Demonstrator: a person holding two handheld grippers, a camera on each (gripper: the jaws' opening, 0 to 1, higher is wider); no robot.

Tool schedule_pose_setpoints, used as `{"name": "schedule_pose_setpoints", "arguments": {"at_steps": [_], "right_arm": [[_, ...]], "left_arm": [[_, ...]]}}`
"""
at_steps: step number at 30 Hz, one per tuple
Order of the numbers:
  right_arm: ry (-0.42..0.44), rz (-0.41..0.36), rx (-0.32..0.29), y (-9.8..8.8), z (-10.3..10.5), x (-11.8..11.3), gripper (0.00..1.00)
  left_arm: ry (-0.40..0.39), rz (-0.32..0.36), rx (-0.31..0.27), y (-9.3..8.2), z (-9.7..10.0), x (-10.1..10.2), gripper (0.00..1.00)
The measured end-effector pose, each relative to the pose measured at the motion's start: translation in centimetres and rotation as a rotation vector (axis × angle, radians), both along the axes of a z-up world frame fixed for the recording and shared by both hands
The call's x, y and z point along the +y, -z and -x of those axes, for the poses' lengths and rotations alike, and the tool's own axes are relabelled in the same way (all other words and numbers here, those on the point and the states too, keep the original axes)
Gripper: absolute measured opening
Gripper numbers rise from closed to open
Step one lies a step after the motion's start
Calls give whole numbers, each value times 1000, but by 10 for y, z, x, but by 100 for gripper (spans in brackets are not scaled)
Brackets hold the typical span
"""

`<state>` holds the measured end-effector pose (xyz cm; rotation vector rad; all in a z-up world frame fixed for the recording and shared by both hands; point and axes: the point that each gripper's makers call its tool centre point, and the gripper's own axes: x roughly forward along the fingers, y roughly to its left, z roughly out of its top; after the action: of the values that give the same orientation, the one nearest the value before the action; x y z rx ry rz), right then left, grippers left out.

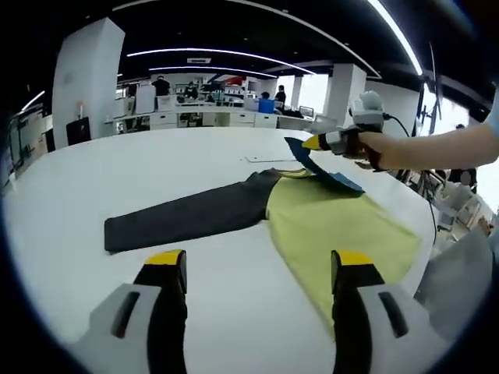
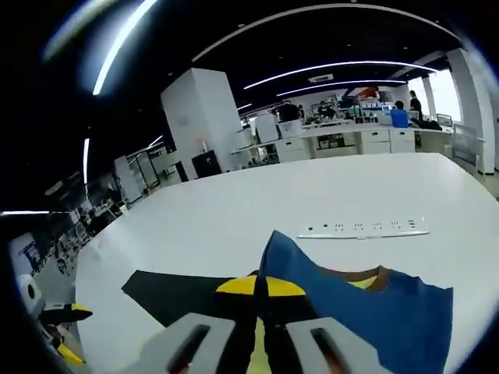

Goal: Fold the garment on the visible template until the final outline fits inside the template.

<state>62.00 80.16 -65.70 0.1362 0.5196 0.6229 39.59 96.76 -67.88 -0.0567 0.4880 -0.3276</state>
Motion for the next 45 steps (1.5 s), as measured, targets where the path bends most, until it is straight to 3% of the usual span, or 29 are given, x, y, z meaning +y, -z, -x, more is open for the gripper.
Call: {"name": "schedule_pose_setpoints", "arguments": {"at_steps": [17,22,24,27,31,36,38,45], "right_arm": [[-85,80,111,66,14,32,0],[-104,90,115,73,16,36,0],[-142,119,70,71,17,39,0],[-167,117,39,66,19,44,29],[-168,141,9,66,15,38,52],[-213,150,14,70,20,33,91],[-224,167,15,71,22,28,99],[-217,183,5,65,25,8,99]], "left_arm": [[-25,20,28,12,3,4,72],[-33,25,25,12,1,5,72],[-34,30,24,11,1,5,72],[-28,30,22,10,0,4,72],[-17,36,25,10,0,0,72],[-9,52,24,8,0,-3,72],[-3,55,26,8,1,-4,72],[34,65,40,5,2,-6,72]]}}
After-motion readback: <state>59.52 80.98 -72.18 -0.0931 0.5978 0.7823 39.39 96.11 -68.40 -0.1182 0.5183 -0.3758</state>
